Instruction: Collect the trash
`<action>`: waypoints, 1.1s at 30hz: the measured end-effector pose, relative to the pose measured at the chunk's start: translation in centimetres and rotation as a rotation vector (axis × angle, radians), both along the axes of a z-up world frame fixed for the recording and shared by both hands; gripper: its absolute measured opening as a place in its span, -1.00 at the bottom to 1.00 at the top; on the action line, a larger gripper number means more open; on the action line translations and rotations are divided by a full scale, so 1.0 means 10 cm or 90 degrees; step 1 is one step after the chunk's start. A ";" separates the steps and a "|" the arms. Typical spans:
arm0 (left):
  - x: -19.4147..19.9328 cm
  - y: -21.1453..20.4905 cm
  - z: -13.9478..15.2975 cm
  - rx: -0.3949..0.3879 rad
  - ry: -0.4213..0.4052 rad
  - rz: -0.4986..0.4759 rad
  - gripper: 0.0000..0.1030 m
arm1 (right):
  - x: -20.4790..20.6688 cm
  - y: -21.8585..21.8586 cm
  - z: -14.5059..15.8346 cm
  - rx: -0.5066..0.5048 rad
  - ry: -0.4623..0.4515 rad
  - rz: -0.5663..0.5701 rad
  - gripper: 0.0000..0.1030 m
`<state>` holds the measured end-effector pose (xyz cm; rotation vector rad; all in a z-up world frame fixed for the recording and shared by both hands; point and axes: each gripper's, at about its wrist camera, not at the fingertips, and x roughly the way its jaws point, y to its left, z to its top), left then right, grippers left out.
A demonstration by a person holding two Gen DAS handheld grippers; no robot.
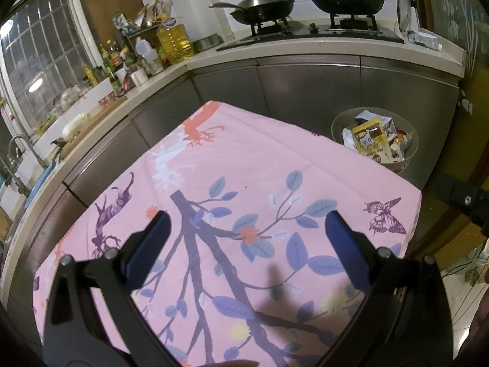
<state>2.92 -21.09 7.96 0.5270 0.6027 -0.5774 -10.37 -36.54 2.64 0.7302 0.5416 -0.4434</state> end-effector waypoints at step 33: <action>-0.01 0.17 -0.01 -0.034 0.019 0.015 0.88 | 0.14 0.24 0.01 -0.026 0.027 0.017 0.64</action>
